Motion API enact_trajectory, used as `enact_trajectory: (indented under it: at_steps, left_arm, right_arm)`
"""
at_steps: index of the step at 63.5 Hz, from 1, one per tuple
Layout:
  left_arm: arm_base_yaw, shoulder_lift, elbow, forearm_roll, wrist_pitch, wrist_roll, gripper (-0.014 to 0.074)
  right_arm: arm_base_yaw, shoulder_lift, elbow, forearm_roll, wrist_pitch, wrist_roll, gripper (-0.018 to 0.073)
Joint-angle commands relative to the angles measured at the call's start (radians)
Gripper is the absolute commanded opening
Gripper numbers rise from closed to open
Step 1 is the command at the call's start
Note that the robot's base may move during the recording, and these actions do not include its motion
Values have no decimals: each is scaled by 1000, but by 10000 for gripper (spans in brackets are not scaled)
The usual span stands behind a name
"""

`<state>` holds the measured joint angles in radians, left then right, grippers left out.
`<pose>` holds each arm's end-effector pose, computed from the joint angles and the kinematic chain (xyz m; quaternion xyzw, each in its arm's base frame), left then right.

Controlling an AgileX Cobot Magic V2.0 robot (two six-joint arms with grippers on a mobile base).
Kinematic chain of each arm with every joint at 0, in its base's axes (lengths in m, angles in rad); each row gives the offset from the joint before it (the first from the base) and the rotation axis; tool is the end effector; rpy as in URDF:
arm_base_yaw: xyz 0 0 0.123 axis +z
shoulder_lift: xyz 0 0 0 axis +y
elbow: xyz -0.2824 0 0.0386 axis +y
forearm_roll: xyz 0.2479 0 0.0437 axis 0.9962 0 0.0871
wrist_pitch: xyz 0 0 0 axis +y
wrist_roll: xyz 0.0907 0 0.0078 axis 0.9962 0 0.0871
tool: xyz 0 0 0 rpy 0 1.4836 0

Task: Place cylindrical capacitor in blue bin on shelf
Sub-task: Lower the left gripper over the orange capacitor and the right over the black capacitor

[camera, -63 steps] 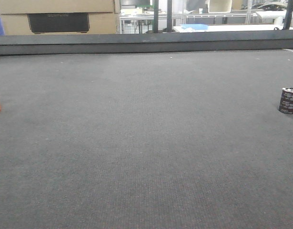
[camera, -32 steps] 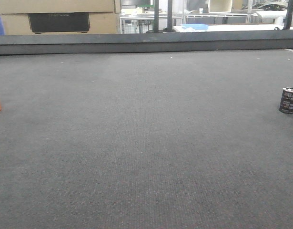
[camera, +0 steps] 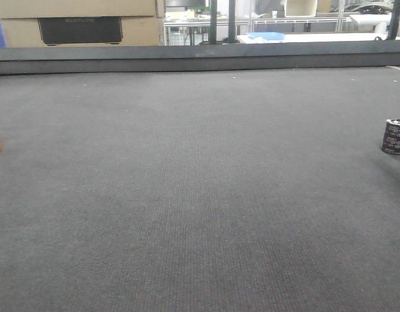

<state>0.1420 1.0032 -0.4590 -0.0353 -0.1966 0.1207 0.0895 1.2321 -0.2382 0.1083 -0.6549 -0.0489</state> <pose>0.2012 0.0294 0.2673 -0.0243 0.7926 0.0720 0.6050 0.2020 0.0121 0.1952 -0.0006 0.7910 0.0127 0.6117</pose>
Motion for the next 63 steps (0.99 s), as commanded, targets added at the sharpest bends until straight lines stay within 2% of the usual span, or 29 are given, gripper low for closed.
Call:
enact_trajectory:
  at_steps: [1,16,43,63]
  left_arm:
    - [-1,7,1,-5,-55,-2,590]
    - [-1,7,1,-5,-61,-2,590]
    - [-1,7,1,-5,-61,-2,590]
    - [-1,7,1,-5,-61,-2,590]
  right_arm:
    - [2,110,-12,-1,-145,0,568]
    - [2,325,-74,-1,-309,0,568]
    - [2,515,-220,3,-318,0,568]
    - [2,580,-237,22,-325,0,568]
